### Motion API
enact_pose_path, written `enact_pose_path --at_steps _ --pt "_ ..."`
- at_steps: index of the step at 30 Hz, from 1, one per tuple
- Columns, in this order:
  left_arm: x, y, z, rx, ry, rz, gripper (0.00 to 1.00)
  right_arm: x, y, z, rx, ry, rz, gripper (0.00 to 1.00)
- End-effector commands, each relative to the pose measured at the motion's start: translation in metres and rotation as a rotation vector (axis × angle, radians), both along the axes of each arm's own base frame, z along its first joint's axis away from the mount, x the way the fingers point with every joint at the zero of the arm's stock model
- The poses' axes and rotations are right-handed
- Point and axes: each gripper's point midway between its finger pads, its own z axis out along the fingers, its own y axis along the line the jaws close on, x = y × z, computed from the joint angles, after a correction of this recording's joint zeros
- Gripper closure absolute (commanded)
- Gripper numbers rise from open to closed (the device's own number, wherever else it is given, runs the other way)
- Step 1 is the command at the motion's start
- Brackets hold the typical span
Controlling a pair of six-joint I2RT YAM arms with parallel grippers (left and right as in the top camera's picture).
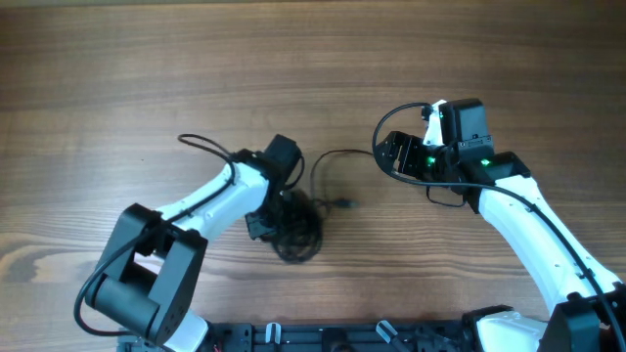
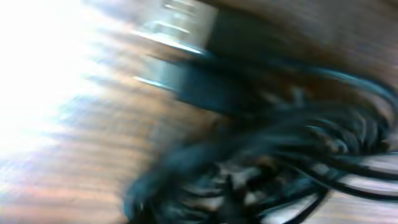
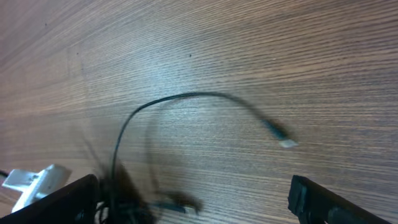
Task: Untangle cables
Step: 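Lower the left gripper onto the black cable bundle and grasp it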
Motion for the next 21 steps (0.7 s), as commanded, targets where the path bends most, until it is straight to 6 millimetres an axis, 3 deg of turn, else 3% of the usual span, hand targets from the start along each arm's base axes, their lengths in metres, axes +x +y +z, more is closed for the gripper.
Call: enact_pose_path --at_steps 1,4,6,10,11,12,14,16,21 --pt "0.023 -0.016 -0.009 -0.030 -0.142 -0.096 0.96 -0.001 0.004 0.005 0.013 -0.017 0.032 0.00" --pt "0.053 -0.045 0.005 -0.155 -0.300 -0.278 0.96 -0.002 0.004 0.005 0.012 -0.017 0.032 0.00" --pt "0.069 -0.051 0.017 -0.160 -0.373 -0.382 0.96 -0.002 0.004 0.005 0.013 -0.016 0.033 0.00" --pt "0.100 -0.032 0.037 0.019 -0.462 -0.406 0.95 -0.003 0.004 0.004 0.011 -0.009 0.033 0.00" --pt "0.105 -0.027 0.042 0.056 -0.472 -0.403 0.90 -0.003 0.004 0.004 0.011 -0.008 0.033 0.00" --pt "0.107 -0.026 0.046 0.070 -0.475 -0.402 0.83 -0.004 0.004 0.004 0.012 -0.007 0.033 0.00" --pt "0.107 -0.027 0.050 0.064 -0.464 -0.361 0.82 -0.004 0.005 0.004 0.011 -0.008 0.035 0.00" --pt "0.101 -0.028 0.049 0.049 -0.430 -0.311 0.96 -0.005 0.008 0.005 0.014 -0.020 0.070 0.00" --pt "0.090 -0.033 0.047 0.006 -0.380 -0.306 0.96 -0.011 0.022 0.011 0.063 -0.046 0.188 0.00"
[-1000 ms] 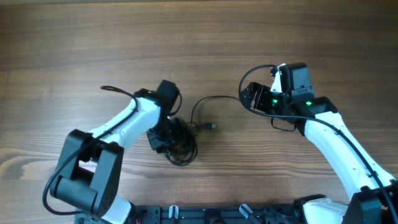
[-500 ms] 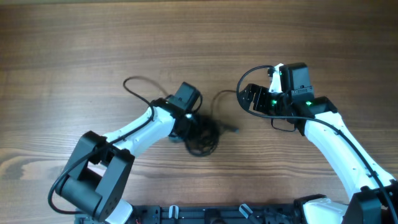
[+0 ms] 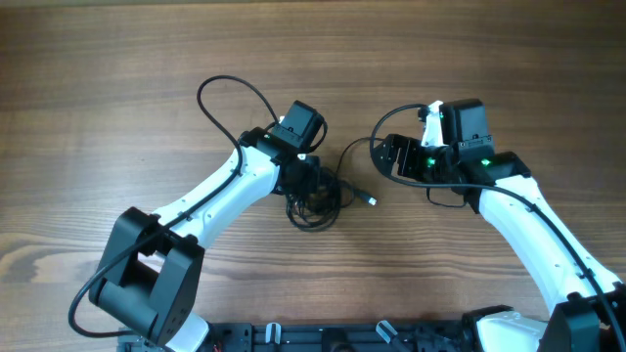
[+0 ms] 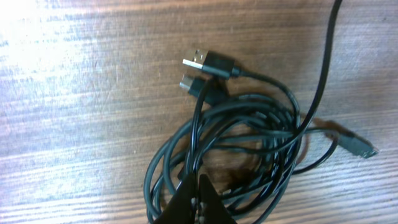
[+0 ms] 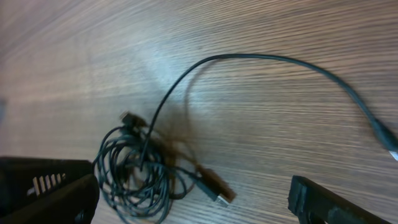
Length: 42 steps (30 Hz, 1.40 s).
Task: Untangle cables
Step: 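Lower the left gripper onto the black cable bundle and grasp it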
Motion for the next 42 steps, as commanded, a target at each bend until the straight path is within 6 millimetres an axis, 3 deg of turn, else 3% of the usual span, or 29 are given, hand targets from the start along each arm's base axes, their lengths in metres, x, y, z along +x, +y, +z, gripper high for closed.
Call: enact_pose_path --at_steps 1,2,3,4,8,11,14,20,23,24,29,34,37,42 --pt "0.000 -0.001 -0.001 -0.013 0.014 0.023 0.96 -0.007 0.016 0.010 0.046 -0.043 0.131 0.00" --pt "0.001 0.000 -0.001 -0.015 0.016 0.041 0.96 -0.007 0.016 0.010 0.041 -0.049 0.141 0.00" --pt "0.002 0.002 -0.001 -0.019 0.021 0.073 0.85 -0.008 0.016 0.010 0.037 -0.051 0.147 0.00" --pt "0.004 0.004 -0.001 -0.025 0.027 0.113 0.68 -0.008 0.016 0.009 0.037 -0.050 0.147 0.00" --pt "0.003 0.007 -0.004 -0.032 0.047 0.196 0.52 -0.008 0.016 0.010 0.039 -0.050 0.144 0.00" --pt "-0.004 0.003 -0.009 -0.022 0.062 0.178 0.52 -0.008 0.016 0.010 0.039 -0.049 0.143 0.00" --pt "-0.011 -0.002 -0.014 -0.013 0.073 0.154 0.58 -0.008 0.016 0.010 0.039 -0.049 0.143 0.00" --pt "-0.023 -0.007 -0.037 0.038 0.125 0.124 0.50 -0.010 0.016 0.009 0.050 -0.025 0.125 0.00" --pt "-0.025 0.004 -0.051 0.096 0.152 0.175 0.51 -0.012 0.017 0.008 0.050 -0.019 0.129 0.00" --pt "-0.026 0.010 -0.056 0.120 0.166 0.199 0.55 -0.012 0.017 0.008 0.050 -0.019 0.129 0.00" --pt "-0.033 0.016 -0.066 0.152 0.206 0.198 0.96 -0.012 0.017 0.008 0.054 -0.019 0.130 0.00" --pt "-0.030 0.018 -0.066 0.159 0.196 0.192 0.96 -0.017 0.028 0.013 0.108 -0.014 0.169 0.00" --pt "-0.021 0.020 -0.064 0.142 0.170 0.172 0.96 -0.018 0.035 0.015 0.109 -0.027 0.194 0.00" --pt "0.006 0.033 -0.043 0.037 0.132 0.261 0.96 -0.016 0.056 0.020 0.115 -0.084 0.251 0.00"
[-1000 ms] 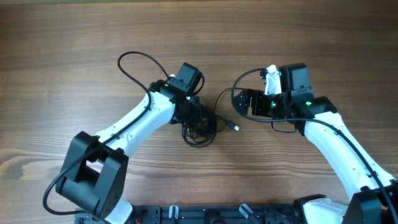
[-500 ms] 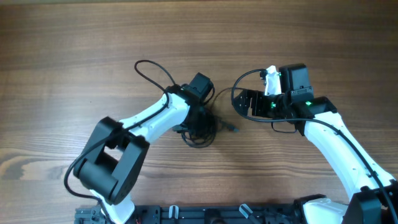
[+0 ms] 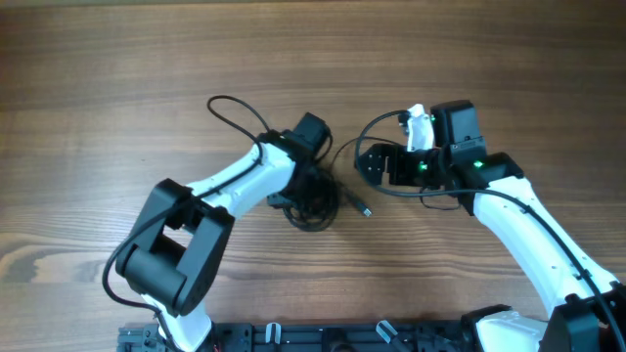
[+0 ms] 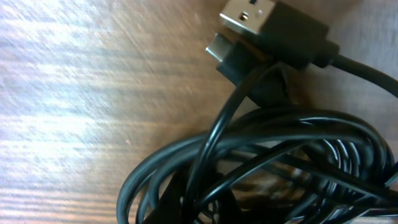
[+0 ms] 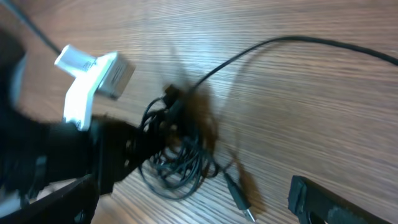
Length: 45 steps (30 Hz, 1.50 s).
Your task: Untangle cables
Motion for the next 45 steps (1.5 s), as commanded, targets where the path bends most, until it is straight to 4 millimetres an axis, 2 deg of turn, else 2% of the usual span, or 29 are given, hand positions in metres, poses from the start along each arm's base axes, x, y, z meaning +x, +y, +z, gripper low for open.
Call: enact_pose_path --at_steps 1,5,6,7,10,13,16,18,22,24,27,34,40,43,45 --pt "0.027 0.025 0.011 -0.050 -0.049 0.081 0.96 -0.001 0.022 0.007 0.033 -0.038 0.055 0.00" --pt "0.041 0.015 0.032 -0.242 -0.079 0.000 0.96 0.002 0.044 -0.004 0.061 0.001 0.031 0.00" --pt "0.042 0.016 0.035 -0.269 -0.081 -0.014 0.96 0.002 0.056 -0.014 0.088 0.061 -0.002 0.00" --pt "0.043 0.020 0.034 -0.267 -0.081 -0.012 0.96 0.000 0.070 -0.026 0.122 0.145 -0.051 0.02" --pt "0.046 0.019 0.035 -0.271 -0.093 -0.014 0.96 -0.003 0.091 -0.042 0.168 0.252 -0.115 0.07" --pt "0.049 0.018 0.036 -0.275 -0.104 -0.016 0.96 -0.001 0.115 -0.054 0.213 0.278 -0.130 0.12" --pt "0.049 0.019 0.036 -0.274 -0.103 -0.019 0.96 0.011 0.132 -0.057 0.287 0.278 -0.167 0.19" --pt "0.048 0.019 0.035 -0.273 -0.101 -0.019 0.96 0.021 0.134 -0.060 0.316 0.283 -0.224 0.25" --pt "0.044 0.020 0.034 -0.268 -0.086 -0.017 0.96 0.046 0.114 -0.074 0.274 0.258 -0.444 0.25" --pt "0.043 0.020 0.034 -0.265 -0.078 -0.016 0.96 0.056 0.104 -0.076 0.259 0.225 -0.524 0.25" --pt "0.041 0.021 0.034 -0.264 -0.072 -0.015 0.96 0.065 0.101 -0.073 0.274 0.197 -0.566 0.25" --pt "0.035 0.005 0.040 -0.361 -0.038 -0.030 0.96 0.069 0.097 -0.073 0.291 0.206 -0.630 0.25" --pt "0.036 -0.009 0.047 -0.447 -0.038 -0.046 0.96 0.062 0.103 -0.087 0.314 0.297 -0.683 0.25" --pt "0.040 -0.020 0.058 -0.516 -0.065 -0.067 0.96 0.060 0.102 -0.097 0.314 0.334 -0.722 0.25" --pt "0.043 -0.027 0.074 -0.570 -0.099 -0.088 0.96 0.066 0.094 -0.104 0.311 0.332 -0.770 0.27"
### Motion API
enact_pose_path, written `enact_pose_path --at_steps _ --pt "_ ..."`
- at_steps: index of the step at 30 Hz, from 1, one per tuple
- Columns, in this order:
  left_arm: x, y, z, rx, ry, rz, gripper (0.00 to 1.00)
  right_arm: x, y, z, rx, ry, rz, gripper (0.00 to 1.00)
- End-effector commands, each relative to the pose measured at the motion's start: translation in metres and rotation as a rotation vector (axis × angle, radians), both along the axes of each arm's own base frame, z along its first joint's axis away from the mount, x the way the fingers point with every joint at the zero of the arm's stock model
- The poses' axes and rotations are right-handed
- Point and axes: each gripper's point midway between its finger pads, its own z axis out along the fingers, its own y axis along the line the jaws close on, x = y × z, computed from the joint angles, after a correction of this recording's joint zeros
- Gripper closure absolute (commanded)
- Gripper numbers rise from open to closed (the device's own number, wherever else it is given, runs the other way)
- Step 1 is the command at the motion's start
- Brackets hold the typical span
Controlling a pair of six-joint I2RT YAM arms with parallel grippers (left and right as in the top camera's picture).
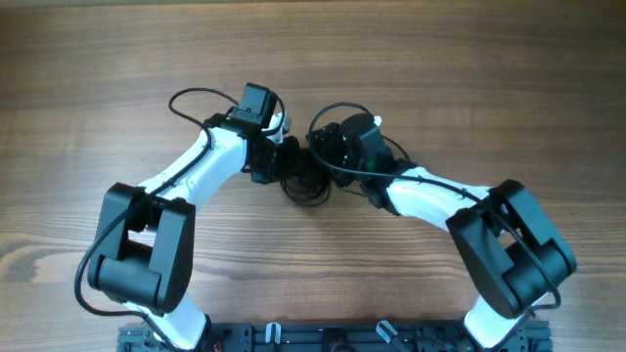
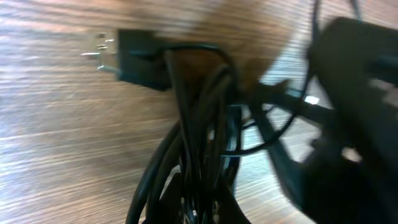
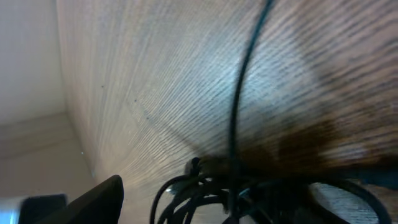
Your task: Untangle cables
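Note:
A tangled bundle of black cables (image 1: pixel 309 186) lies mid-table. My left gripper (image 1: pixel 287 166) comes at it from the left and is shut on several of its strands (image 2: pixel 199 137), which run up between the fingers. A USB plug (image 2: pixel 132 59) sticks out at the top of the bundle. My right gripper (image 1: pixel 323 152) comes from the right, open, with the bundle (image 3: pixel 249 193) lying between its fingers; only its left finger (image 3: pixel 87 199) shows. One thin strand (image 3: pixel 245 74) runs away over the wood. The two grippers nearly touch.
The wooden table (image 1: pixel 489 78) stretches on all sides. The left arm's own wire loop (image 1: pixel 186 98) arches behind its wrist. The arms' base rail (image 1: pixel 313 337) runs along the near edge.
My right gripper has moved left, from a hand's width beside the bundle to right over it. My left gripper has shifted to the bundle's left side, and the bundle sits a little farther back.
At first my left gripper was on the bundle nearer the front edge, and my right stood open well to the right by a loose cable end. Then the bundle lay farther back under my left gripper. Then my right had come closer; now both meet at the bundle.

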Motion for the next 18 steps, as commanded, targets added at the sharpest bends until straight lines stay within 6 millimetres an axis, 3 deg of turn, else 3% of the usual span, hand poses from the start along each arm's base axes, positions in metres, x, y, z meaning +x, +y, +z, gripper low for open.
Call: enact_pose_path --at_steps 1,5,11,14,18 --pt "0.001 -0.021 0.041 -0.153 -0.081 -0.066 0.96 0.006 -0.014 -0.026 -0.021 0.061 -0.109 0.28" --pt "-0.006 -0.019 0.074 -0.173 -0.200 -0.166 0.96 0.033 -0.059 -0.028 -0.091 0.019 -0.255 0.33" --pt "-0.007 0.010 0.134 -0.173 -0.383 -0.163 0.96 0.060 -0.129 -0.030 -0.081 0.043 -0.347 0.38" --pt "0.001 0.033 0.151 -0.132 -0.452 -0.099 0.96 0.068 -0.160 -0.029 -0.114 0.013 -0.299 0.41" --pt "0.004 0.053 0.154 -0.104 -0.458 -0.044 0.86 0.066 -0.193 -0.035 -0.148 0.022 -0.242 0.42"
